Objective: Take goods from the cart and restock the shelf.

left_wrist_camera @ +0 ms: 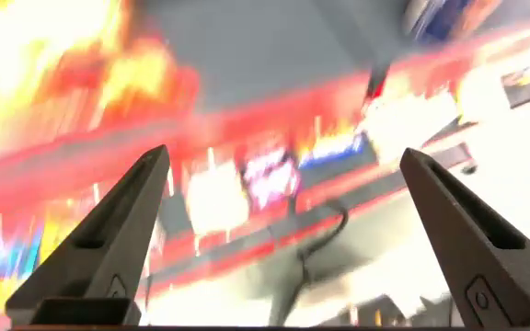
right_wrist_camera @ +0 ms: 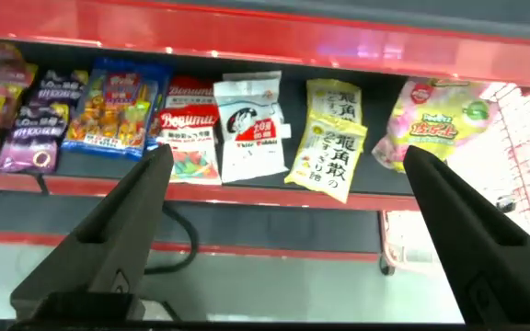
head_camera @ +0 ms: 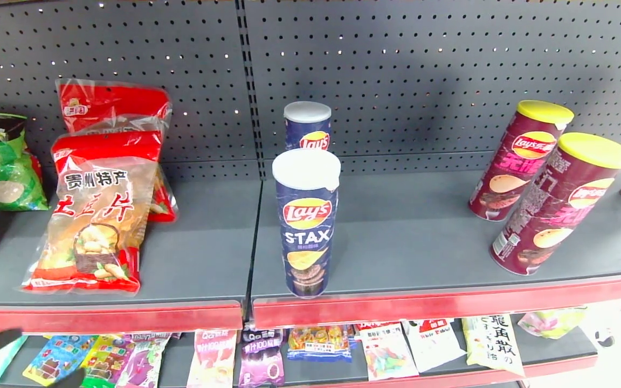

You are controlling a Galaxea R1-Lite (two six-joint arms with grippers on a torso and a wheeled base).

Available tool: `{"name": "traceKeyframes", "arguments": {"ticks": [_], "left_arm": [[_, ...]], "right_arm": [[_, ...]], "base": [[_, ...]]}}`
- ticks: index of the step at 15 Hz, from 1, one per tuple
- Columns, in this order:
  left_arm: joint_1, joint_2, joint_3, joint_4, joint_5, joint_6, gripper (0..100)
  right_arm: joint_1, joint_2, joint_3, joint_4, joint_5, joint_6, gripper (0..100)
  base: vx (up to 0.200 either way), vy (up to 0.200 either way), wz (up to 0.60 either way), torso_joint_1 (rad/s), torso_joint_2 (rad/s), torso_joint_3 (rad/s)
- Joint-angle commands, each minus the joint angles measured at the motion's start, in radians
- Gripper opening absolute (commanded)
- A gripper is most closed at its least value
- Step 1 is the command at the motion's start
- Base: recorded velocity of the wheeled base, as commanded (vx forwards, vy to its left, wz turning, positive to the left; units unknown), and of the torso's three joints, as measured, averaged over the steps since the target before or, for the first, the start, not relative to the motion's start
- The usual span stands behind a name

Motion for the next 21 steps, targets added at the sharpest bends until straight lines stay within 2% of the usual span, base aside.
{"name": "traceKeyframes", "arguments": {"ticks": [1, 4, 5, 7, 10, 13, 14, 15, 16, 19, 21], "left_arm": [[0.034, -0.329, -0.059, 0.249, 0.074, -0.031, 100], [0.111, -0.389, -0.062, 0.315, 0.109, -0.029, 100], [0.121, -0.418, -0.051, 0.329, 0.120, -0.028, 100], [0.121, -0.450, -0.036, 0.332, 0.120, -0.028, 100], [0.115, -0.465, -0.021, 0.315, 0.112, -0.028, 100], [0.115, -0.476, 0.001, 0.254, 0.111, 0.004, 100], [0.114, -0.473, 0.002, 0.252, 0.112, 0.037, 100], [0.109, -0.474, 0.002, 0.251, 0.112, 0.095, 100], [0.106, -0.476, 0.002, 0.251, 0.111, 0.112, 100], [0.063, -0.487, 0.010, 0.206, 0.109, 0.122, 100], [0.055, -0.490, 0.010, 0.190, 0.109, 0.135, 100]], "right_arm": [[0.000, -0.185, 0.070, 0.013, 0.000, 0.000, 100], [0.000, -0.185, 0.089, -0.017, 0.008, 0.049, 100], [0.000, -0.185, 0.124, -0.094, 0.009, 0.044, 100], [-0.003, -0.176, 0.225, -0.321, -0.007, 0.066, 100], [-0.002, -0.185, 0.256, -0.333, -0.012, 0.098, 100], [0.000, -0.185, 0.256, -0.332, -0.012, 0.121, 100], [0.000, -0.185, 0.256, -0.332, -0.012, 0.123, 100], [0.000, -0.185, 0.256, -0.332, -0.012, 0.123, 100], [0.000, -0.185, 0.256, -0.332, -0.012, 0.123, 100], [0.000, -0.185, 0.256, -0.332, -0.012, 0.123, 100], [0.000, -0.185, 0.256, -0.332, -0.012, 0.123, 100]], "base": [[0.000, 0.000, 0.00, 0.000, 0.00, 0.000], [0.000, 0.000, 0.00, 0.000, 0.00, 0.000], [0.000, 0.000, 0.00, 0.000, 0.00, 0.000], [0.000, 0.000, 0.00, 0.000, 0.00, 0.000], [0.000, 0.000, 0.00, 0.000, 0.00, 0.000], [0.000, 0.000, 0.00, 0.000, 0.00, 0.000], [0.000, 0.000, 0.00, 0.000, 0.00, 0.000], [0.000, 0.000, 0.00, 0.000, 0.00, 0.000], [0.000, 0.000, 0.00, 0.000, 0.00, 0.000], [0.000, 0.000, 0.00, 0.000, 0.00, 0.000], [0.000, 0.000, 0.00, 0.000, 0.00, 0.000]]}}
